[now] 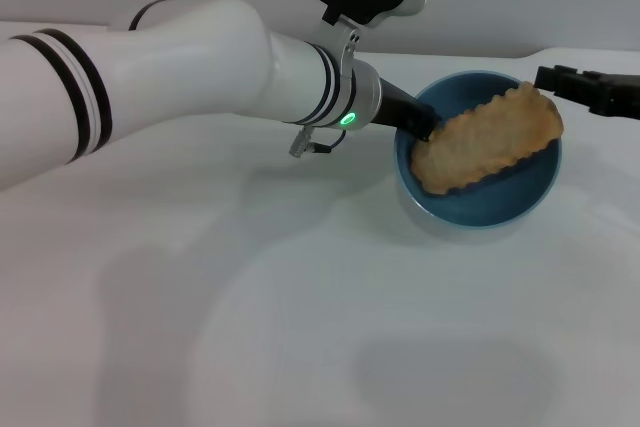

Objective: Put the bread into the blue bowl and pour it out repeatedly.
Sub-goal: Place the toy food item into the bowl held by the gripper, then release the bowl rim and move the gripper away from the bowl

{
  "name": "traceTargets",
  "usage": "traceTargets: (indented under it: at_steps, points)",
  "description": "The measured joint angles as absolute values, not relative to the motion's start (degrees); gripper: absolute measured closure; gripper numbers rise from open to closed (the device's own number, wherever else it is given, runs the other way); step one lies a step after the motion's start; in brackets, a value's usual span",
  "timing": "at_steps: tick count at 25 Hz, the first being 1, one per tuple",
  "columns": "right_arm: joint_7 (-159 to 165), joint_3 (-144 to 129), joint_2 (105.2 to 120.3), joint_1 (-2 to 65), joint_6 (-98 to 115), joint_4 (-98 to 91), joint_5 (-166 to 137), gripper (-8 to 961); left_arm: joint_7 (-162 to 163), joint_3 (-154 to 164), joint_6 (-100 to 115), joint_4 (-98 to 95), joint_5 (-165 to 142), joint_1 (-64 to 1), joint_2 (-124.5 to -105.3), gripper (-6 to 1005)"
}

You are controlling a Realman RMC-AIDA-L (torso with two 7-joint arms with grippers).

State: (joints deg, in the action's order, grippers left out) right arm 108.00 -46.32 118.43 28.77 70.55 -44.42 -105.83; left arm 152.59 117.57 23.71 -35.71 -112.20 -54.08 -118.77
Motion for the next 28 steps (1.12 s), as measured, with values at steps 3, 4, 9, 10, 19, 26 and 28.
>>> traceTargets:
  at_steps: [3,4,9,10,19,26,28]
  points:
    - [107.20,-46.24,118.42,27.69,70.68,-44.63,-104.00,672,152.58,117.57,23.64,-35.65,-112.18,-54.07,-118.74,999]
    - [107.20,-46.22,118.39,27.46,70.69,-44.74,-103.75,655,152.58,117.57,23.63,-35.64,-112.19,-54.07,-118.73,999]
    - [107.25,-42.82,118.30,24.66,71.34,-47.31,-101.40,570,152.73,116.77,26.08,-35.10,-112.44,-54.79,-118.37,998]
    - [107.26,-41.25,118.29,23.94,71.72,-48.05,-100.93,570,152.74,116.38,26.85,-35.03,-112.46,-54.96,-118.36,997]
    - [106.93,-27.52,118.42,20.03,75.76,-48.95,-99.76,570,153.18,116.80,33.35,-35.42,-112.01,-56.75,-118.96,995]
    - [106.81,-27.37,118.44,19.79,75.59,-47.44,-99.98,570,155.14,124.47,29.10,-36.35,-106.95,-55.26,-119.08,994]
    - [106.79,-27.48,118.41,19.75,75.52,-47.07,-100.00,569,155.21,126.73,27.72,-36.42,-105.38,-54.78,-119.09,993]
